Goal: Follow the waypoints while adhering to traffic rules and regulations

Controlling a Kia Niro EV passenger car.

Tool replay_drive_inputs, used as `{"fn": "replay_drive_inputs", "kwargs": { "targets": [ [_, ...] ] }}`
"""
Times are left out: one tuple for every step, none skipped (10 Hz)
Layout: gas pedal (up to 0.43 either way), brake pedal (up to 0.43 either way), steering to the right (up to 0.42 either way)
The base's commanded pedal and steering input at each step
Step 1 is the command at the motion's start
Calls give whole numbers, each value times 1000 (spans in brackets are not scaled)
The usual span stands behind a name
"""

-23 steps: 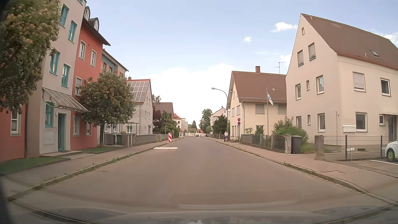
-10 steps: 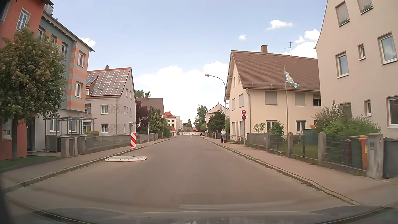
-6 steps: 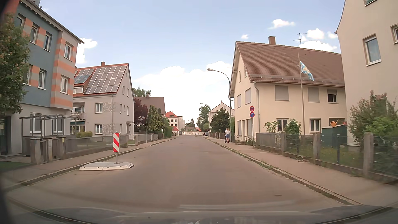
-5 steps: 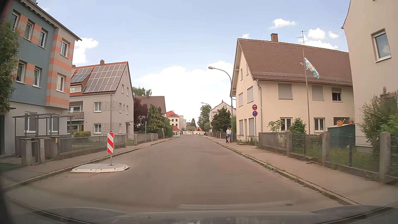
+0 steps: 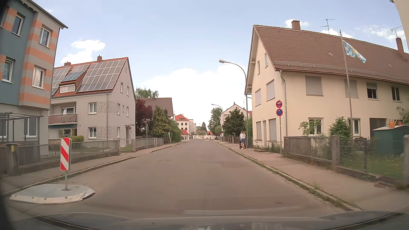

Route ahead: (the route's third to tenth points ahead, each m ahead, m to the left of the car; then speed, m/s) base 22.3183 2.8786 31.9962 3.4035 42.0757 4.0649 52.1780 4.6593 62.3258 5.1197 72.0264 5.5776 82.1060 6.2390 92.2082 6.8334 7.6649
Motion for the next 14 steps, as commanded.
{"fn": "replay_drive_inputs", "kwargs": {
  "targets": [
    [118, 18, -26],
    [118, 18, -26],
    [118, 18, -26],
    [118, 18, -26],
    [118, 18, -24],
    [118, 18, -21],
    [118, 18, -20],
    [118, 18, -20],
    [118, 18, -20],
    [118, 18, -19],
    [118, 18, -18],
    [118, 18, -18],
    [118, 18, -16],
    [118, 18, -13]
  ]
}}
